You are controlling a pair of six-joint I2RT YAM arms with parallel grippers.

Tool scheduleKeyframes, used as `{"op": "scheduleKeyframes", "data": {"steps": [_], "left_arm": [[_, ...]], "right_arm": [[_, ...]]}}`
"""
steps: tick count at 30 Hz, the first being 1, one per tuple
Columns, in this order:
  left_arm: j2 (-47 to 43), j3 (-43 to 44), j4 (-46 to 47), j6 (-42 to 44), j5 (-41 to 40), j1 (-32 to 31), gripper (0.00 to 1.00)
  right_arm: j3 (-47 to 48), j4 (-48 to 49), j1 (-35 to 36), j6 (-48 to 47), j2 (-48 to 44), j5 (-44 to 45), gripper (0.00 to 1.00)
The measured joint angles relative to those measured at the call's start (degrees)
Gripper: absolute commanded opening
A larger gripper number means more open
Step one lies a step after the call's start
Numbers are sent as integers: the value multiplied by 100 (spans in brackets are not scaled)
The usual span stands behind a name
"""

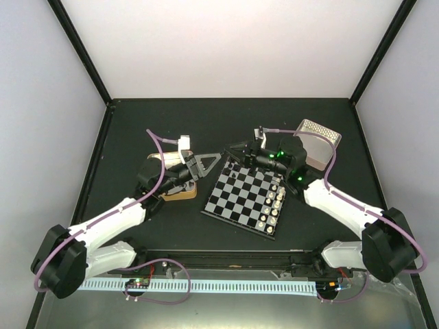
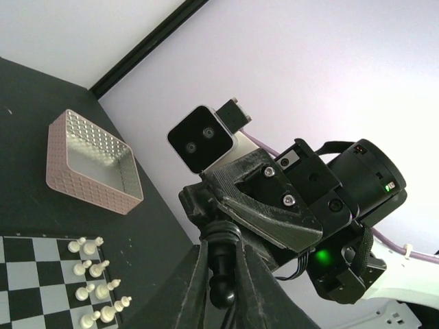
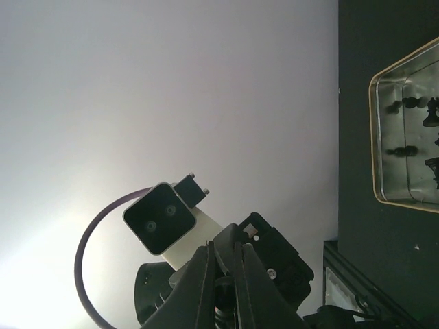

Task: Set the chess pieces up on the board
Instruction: Place the chess piece on the chessboard.

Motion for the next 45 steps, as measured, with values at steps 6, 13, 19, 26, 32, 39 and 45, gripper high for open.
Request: {"op": "scheduleKeyframes", "data": {"steps": [6, 13, 19, 26, 32, 39, 45], "left_arm": [[-120, 0, -173, 81, -142, -7, 2], [-302, 17, -942, 365, -380, -7, 1], [-592, 330, -2636, 1008, -841, -4, 2], [-654, 575, -3812, 1569, -1056, -4, 2], [-651, 577, -4151, 1679, -1060, -4, 2], [-654, 579, -4404, 1720, -1082, -4, 2], [-671, 579, -4710, 1766, -1311, 13, 2]], "right_arm": [[0, -46, -22, -70, -2, 11, 4], [90, -1266, -22, -1268, -334, 614, 5], [380, -2909, 20, -3628, -927, 2343, 4], [-448, -3410, 404, -5294, -874, 3744, 4], [-695, -3493, 1121, -5783, -184, 4459, 4], [-468, -3182, 1589, -5910, 745, 4817, 4], [-48, -2848, 1810, -6118, 1591, 4944, 4]]}}
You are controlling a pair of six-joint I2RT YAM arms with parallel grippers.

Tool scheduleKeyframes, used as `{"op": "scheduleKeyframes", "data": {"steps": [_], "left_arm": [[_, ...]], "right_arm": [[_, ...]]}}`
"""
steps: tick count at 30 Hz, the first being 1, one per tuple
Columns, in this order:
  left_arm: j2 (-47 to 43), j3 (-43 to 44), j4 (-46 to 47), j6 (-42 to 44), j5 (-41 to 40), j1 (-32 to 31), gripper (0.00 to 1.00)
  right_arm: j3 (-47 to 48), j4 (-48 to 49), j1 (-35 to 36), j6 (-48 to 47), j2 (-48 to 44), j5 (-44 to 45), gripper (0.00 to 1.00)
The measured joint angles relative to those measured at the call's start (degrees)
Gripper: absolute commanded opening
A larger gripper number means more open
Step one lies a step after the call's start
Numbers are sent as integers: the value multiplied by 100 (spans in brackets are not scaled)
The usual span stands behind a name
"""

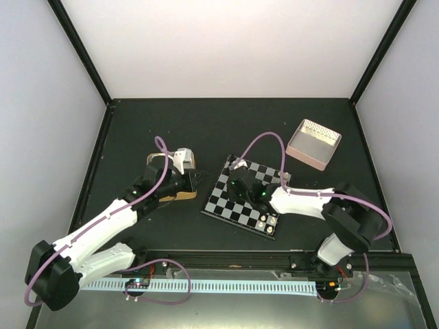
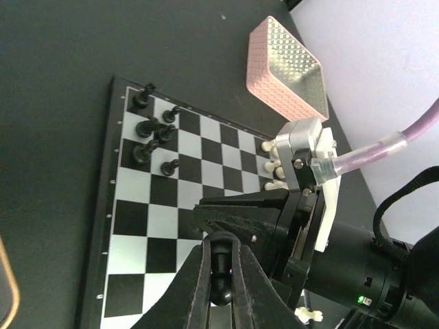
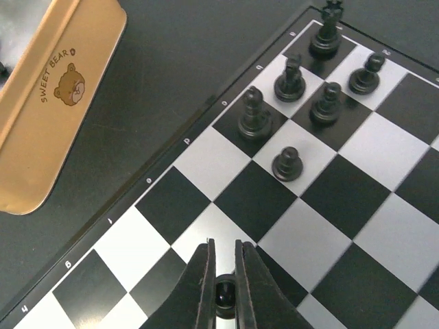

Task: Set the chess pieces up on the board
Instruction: Place the chess piece on the chessboard.

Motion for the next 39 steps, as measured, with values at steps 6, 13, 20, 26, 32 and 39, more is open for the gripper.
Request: {"op": "scheduleKeyframes", "data": {"steps": [6, 13, 20, 26, 32, 39], "left_arm": [[-98, 0, -286, 50, -275, 101, 2], [-105, 0, -402, 105, -356, 173, 2], [-92, 2, -417, 122, -354, 247, 1], [-92, 11, -428, 125, -352, 267, 2], [-122, 101, -629, 138, -352, 295, 2], [-210, 101, -782, 162, -352, 321, 2]], "right_arm": [[87, 348, 37, -212, 374, 181, 4], [243, 483, 37, -330, 595, 520, 4], [503, 448, 9, -474, 776, 588, 6], [586, 391, -81, -584, 846, 455, 6], [658, 363, -101, -601, 944, 391, 7], [645, 363, -101, -601, 946, 442, 8]]}}
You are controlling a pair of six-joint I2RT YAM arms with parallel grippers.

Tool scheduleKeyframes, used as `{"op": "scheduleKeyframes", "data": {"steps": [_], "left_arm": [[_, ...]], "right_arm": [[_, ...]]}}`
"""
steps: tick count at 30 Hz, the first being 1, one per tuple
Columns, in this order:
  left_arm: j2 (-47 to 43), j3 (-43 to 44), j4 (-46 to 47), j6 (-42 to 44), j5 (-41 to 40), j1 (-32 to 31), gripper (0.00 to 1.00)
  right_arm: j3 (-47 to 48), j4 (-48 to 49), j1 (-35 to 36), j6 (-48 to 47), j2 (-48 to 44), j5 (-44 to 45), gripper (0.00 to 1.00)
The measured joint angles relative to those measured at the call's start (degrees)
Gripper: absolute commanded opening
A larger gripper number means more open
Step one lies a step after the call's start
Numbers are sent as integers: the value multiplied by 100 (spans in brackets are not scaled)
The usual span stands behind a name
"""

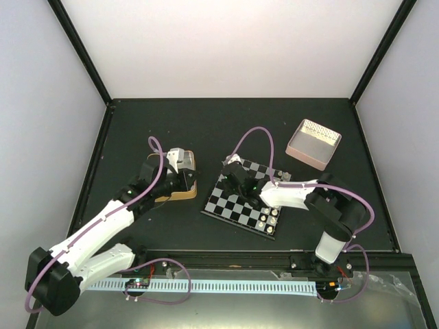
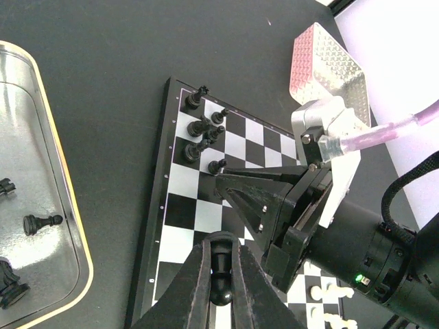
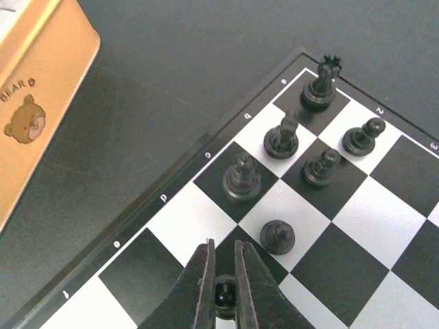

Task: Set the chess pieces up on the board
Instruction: Place the chess piece on the chessboard, then adjust the chess piece on the chessboard.

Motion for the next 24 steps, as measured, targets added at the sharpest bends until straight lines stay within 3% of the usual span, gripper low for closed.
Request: {"op": "scheduleKeyframes", "data": {"steps": [6, 14, 24], "left_arm": [[17, 0, 0, -4, 26, 0, 2], [114, 0, 15, -7, 125, 0, 2], [271, 0, 24, 9, 240, 0, 2]], "right_arm": [[-142, -4, 0, -2, 4, -11, 17], [-179, -173, 0, 162, -26, -116, 44], [20, -1064, -7, 658, -769, -262, 51]]}}
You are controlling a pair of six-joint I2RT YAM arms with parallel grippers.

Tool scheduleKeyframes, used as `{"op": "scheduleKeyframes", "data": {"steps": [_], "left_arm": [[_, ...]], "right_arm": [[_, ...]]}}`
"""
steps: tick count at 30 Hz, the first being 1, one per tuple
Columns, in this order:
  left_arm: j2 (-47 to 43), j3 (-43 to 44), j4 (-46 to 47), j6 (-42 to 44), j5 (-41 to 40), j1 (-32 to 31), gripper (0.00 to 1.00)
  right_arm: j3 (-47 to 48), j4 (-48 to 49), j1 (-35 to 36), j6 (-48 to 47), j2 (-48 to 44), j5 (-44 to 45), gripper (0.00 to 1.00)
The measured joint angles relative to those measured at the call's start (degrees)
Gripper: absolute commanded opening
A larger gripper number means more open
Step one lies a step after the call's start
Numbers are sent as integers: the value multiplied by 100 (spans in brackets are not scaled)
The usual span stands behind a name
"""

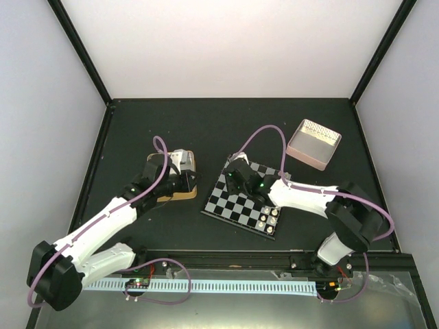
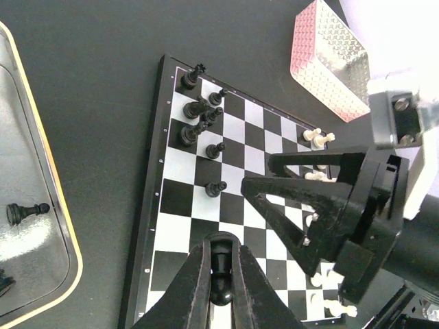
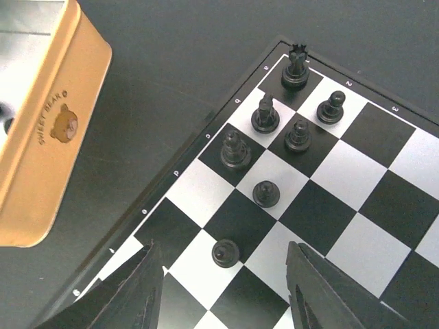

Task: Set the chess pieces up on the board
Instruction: Adjust the chess piece on the chessboard.

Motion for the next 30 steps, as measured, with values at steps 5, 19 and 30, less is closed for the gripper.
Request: {"op": "scheduleKeyframes", "data": {"steps": [5, 19, 30], "left_arm": [[0, 0, 0, 66, 31, 0, 1], [195, 2, -50, 280, 190, 2, 2], [339, 66, -68, 326, 240, 11, 2]], "right_arm": [[367, -614, -28, 374, -66, -118, 51], [1121, -1923, -31, 704, 739, -592, 36], [1738, -2312, -33, 632, 1399, -468, 19]]}}
